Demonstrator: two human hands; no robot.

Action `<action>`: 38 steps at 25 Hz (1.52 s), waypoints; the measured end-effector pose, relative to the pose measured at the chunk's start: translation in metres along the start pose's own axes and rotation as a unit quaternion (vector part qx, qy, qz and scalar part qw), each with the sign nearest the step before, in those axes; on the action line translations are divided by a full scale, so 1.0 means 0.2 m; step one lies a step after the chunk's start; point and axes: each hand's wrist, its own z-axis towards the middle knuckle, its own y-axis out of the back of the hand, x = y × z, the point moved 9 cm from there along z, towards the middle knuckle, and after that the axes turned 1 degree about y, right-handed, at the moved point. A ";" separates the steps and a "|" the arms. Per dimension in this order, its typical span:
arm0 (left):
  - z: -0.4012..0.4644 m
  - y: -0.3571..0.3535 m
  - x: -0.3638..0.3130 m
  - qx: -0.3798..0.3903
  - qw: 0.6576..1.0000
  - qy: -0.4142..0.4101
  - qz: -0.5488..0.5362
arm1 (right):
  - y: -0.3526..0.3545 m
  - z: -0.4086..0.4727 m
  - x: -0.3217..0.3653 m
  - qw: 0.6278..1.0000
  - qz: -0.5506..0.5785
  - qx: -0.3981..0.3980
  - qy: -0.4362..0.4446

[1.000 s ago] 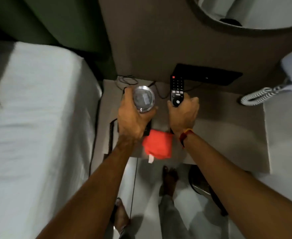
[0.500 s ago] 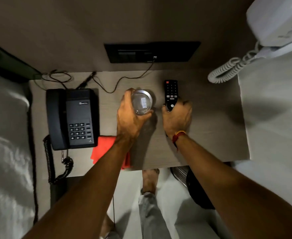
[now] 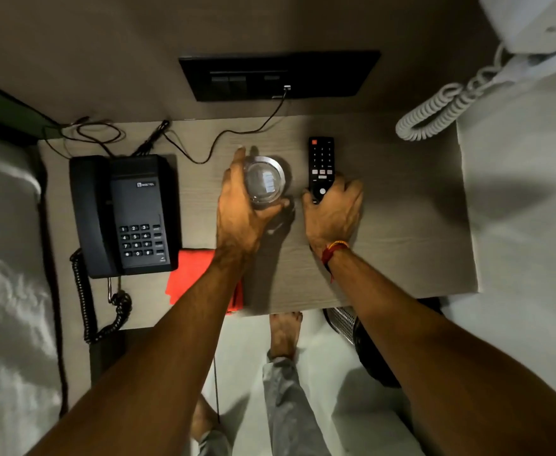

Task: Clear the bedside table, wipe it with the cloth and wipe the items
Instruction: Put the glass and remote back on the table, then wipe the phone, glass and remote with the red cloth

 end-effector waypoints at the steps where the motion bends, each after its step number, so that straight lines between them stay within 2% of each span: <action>1: -0.01 0.03 0.00 0.004 1.000 -0.007 0.009 | 0.01 -0.01 0.00 1.000 -0.014 0.003 -0.001; 4: -0.09 0.22 0.01 -0.010 0.997 -0.035 0.073 | 0.08 -0.10 0.03 0.999 -0.040 -0.025 0.002; 6: -0.16 0.41 0.06 -0.031 0.996 -0.021 0.083 | 0.11 -0.23 0.13 0.997 -0.005 -0.049 0.065; 8: -0.25 0.57 0.11 -0.054 0.993 -0.008 0.101 | 0.01 -0.41 0.23 0.988 0.074 0.016 0.132; 10: -0.34 0.73 0.17 -0.085 0.988 0.005 0.133 | -0.16 -0.62 0.34 0.968 0.120 0.142 0.170; 12: -0.43 0.87 0.23 -0.122 0.975 0.000 0.185 | -0.32 -0.80 0.43 0.947 0.059 0.232 0.215; 15: -0.53 1.04 0.35 -0.162 0.961 -0.010 0.223 | -0.41 -0.86 0.47 0.931 -0.073 0.231 0.273; 17: -0.59 1.11 0.47 -0.162 0.960 0.026 0.227 | -0.43 -0.85 0.47 0.929 -0.071 0.249 0.265; 19: -0.63 1.11 0.60 -0.121 0.964 0.071 0.227 | -0.42 -0.84 0.48 0.931 -0.015 0.283 0.232; 21: -0.66 1.07 0.68 -0.074 0.969 0.102 0.213 | -0.34 -0.80 0.50 0.940 0.023 0.275 0.201; 23: -0.66 1.03 0.72 -0.054 0.972 0.104 0.206 | -0.20 -0.75 0.54 0.955 0.040 0.226 0.186; 26: -0.66 1.02 0.74 -0.046 0.974 0.102 0.198 | -0.03 -0.71 0.78 0.963 0.062 0.133 0.228; 29: -0.66 1.01 0.77 -0.038 0.972 0.103 0.206 | 0.02 -0.69 1.12 0.952 0.101 0.055 0.283; 32: -0.65 1.00 0.79 -0.038 0.970 0.091 0.222 | -0.07 -0.77 1.44 0.918 0.077 0.037 0.388; 34: -0.65 1.00 0.81 -0.043 0.972 0.089 0.213 | -0.20 -0.88 1.58 0.873 -0.008 0.049 0.485; 36: -0.65 1.00 0.82 -0.048 0.973 0.082 0.211 | -0.37 -0.98 1.58 0.815 -0.135 0.087 0.557; 38: -0.66 1.00 0.81 -0.055 0.971 0.073 0.220 | -0.45 -1.03 1.49 0.792 -0.167 0.123 0.574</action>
